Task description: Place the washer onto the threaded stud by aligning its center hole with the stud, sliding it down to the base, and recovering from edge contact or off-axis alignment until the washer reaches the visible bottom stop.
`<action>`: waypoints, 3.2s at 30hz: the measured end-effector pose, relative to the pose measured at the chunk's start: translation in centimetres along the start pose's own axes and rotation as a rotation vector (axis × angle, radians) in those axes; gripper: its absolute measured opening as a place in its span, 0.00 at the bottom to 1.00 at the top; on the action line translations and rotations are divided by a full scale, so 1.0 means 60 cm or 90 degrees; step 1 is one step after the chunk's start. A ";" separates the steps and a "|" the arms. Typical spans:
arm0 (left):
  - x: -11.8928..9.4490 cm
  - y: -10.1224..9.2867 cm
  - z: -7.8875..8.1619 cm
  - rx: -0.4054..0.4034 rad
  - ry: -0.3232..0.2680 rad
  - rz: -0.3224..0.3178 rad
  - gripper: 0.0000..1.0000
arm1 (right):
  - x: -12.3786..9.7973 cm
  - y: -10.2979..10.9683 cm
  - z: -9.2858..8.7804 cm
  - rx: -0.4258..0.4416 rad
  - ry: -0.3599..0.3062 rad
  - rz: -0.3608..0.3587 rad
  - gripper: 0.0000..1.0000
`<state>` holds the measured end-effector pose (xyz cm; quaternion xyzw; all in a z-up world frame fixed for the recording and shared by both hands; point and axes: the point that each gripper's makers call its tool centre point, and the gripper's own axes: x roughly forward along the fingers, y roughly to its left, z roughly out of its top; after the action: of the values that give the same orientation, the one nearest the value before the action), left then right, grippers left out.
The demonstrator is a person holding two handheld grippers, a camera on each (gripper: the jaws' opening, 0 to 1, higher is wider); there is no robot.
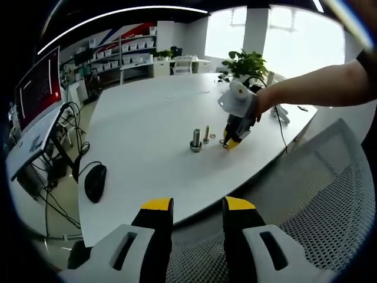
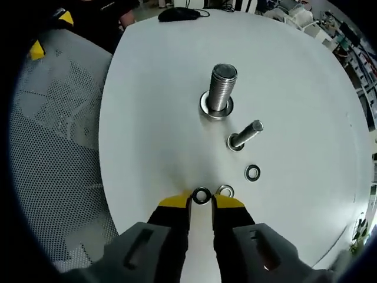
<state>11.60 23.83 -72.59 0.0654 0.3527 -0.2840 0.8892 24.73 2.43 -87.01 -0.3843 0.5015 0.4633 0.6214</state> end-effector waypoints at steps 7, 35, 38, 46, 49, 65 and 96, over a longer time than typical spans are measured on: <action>0.000 0.000 0.000 0.000 -0.001 0.000 0.32 | 0.000 -0.001 0.000 -0.012 0.026 0.002 0.15; 0.000 0.000 -0.001 0.000 0.001 -0.001 0.32 | 0.003 -0.002 0.000 -0.034 0.074 0.014 0.16; 0.000 0.000 -0.001 0.000 0.001 -0.001 0.32 | 0.003 -0.002 0.000 -0.036 0.077 0.013 0.16; 0.000 0.000 0.000 0.000 0.001 -0.001 0.32 | 0.002 -0.002 0.000 -0.026 0.071 0.013 0.15; 0.000 -0.001 0.000 0.000 0.000 0.000 0.32 | 0.001 -0.002 0.000 -0.020 0.068 0.011 0.15; 0.000 0.000 0.000 -0.001 0.000 0.000 0.32 | 0.002 -0.001 0.000 -0.015 0.064 0.007 0.14; 0.000 0.000 0.000 0.000 0.000 0.001 0.32 | -0.082 -0.010 0.064 -0.045 -0.015 -0.002 0.14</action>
<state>11.59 23.81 -72.59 0.0652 0.3524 -0.2834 0.8895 25.99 4.98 -81.39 -0.4014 0.4770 0.4845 0.6137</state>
